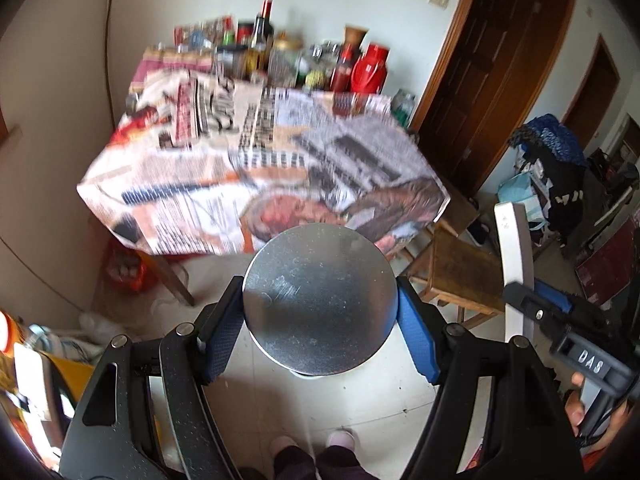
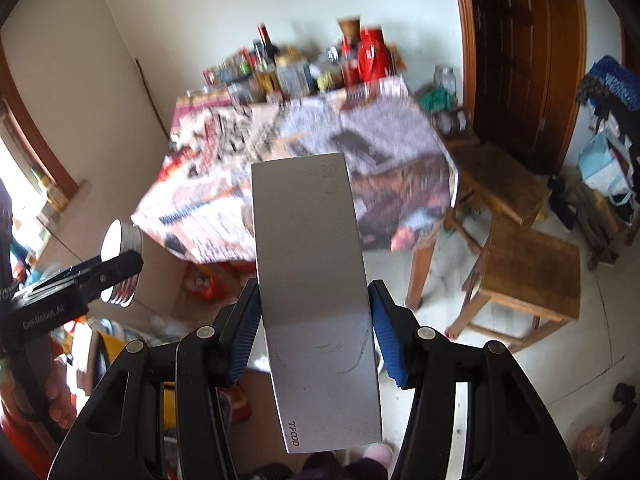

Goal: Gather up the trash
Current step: 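Lift the silver lid and white box and carry both toward the bucket, then open the right gripper to drop the white box while the left drops the silver lid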

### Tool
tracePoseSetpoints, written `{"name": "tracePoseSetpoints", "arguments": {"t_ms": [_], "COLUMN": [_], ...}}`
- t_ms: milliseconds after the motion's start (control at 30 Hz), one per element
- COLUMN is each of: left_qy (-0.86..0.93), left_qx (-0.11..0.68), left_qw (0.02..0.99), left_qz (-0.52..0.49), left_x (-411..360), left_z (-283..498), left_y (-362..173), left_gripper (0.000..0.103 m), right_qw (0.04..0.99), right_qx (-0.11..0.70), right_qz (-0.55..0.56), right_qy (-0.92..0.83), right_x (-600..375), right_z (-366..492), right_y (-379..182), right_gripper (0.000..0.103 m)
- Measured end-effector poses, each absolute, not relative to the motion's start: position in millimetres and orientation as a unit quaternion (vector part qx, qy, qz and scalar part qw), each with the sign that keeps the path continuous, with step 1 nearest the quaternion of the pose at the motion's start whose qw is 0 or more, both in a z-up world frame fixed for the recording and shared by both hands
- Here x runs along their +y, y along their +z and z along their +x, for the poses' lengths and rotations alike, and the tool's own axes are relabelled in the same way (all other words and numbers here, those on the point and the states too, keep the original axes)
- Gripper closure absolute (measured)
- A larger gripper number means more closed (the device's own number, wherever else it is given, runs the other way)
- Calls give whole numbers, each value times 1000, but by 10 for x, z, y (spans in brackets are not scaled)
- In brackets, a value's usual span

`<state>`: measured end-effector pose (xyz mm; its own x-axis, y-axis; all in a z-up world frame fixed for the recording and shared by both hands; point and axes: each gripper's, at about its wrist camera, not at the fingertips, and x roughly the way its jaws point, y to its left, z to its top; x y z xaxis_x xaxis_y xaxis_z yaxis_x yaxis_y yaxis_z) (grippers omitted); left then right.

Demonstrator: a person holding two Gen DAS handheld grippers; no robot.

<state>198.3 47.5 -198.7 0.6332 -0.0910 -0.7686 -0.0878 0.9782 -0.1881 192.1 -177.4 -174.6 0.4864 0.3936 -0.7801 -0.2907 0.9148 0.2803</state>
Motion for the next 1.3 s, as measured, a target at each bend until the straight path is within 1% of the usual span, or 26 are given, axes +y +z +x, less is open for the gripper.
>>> {"name": "tracePoseSetpoints", "arguments": {"t_ms": [200, 467, 600, 767, 833, 867, 900, 967, 1067, 1167, 1300], "left_qy": [23, 38, 38, 43, 44, 43, 43, 42, 35, 27, 13], "left_qx": [469, 530, 546, 557, 564, 568, 573, 581, 596, 613, 615], "left_qw": [875, 835, 825, 818, 812, 809, 805, 799, 786, 770, 770], "left_qz": [-118, -138, -141, -138, -143, -147, -149, -150, -161, -176, -169], "left_x": [371, 395, 423, 492, 533, 549, 555, 558, 530, 475, 333], "left_z": [2243, 2523, 2601, 2700, 2732, 2748, 2763, 2796, 2843, 2906, 2988], "left_y": [-2859, -4243, -4784, -5297, -5510, -5617, -5713, -5869, -6080, -6253, -6244], "left_gripper": [32, 32, 32, 32, 32, 32, 32, 32, 32, 32, 32], "right_qw": [829, 788, 780, 771, 759, 752, 748, 739, 737, 742, 752], "right_qx": [517, 574, 584, 588, 603, 613, 620, 633, 641, 640, 634], "right_qz": [29, 9, 10, 14, 17, 17, 16, 23, 24, 23, 27], "right_qy": [212, 221, 227, 243, 244, 242, 236, 229, 215, 197, 182], "right_x": [-1802, -1654, -1517, -1337, -1302, -1282, -1268, -1304, -1374, -1482, -1575], "right_z": [2079, 2265, 2389, 2537, 2585, 2596, 2606, 2600, 2601, 2591, 2625], "right_y": [-2539, -3855, -4364, -4883, -5055, -5167, -5234, -5391, -5467, -5433, -5332], "right_gripper": [53, 53, 53, 52, 47, 41, 37, 37, 37, 37, 37]}}
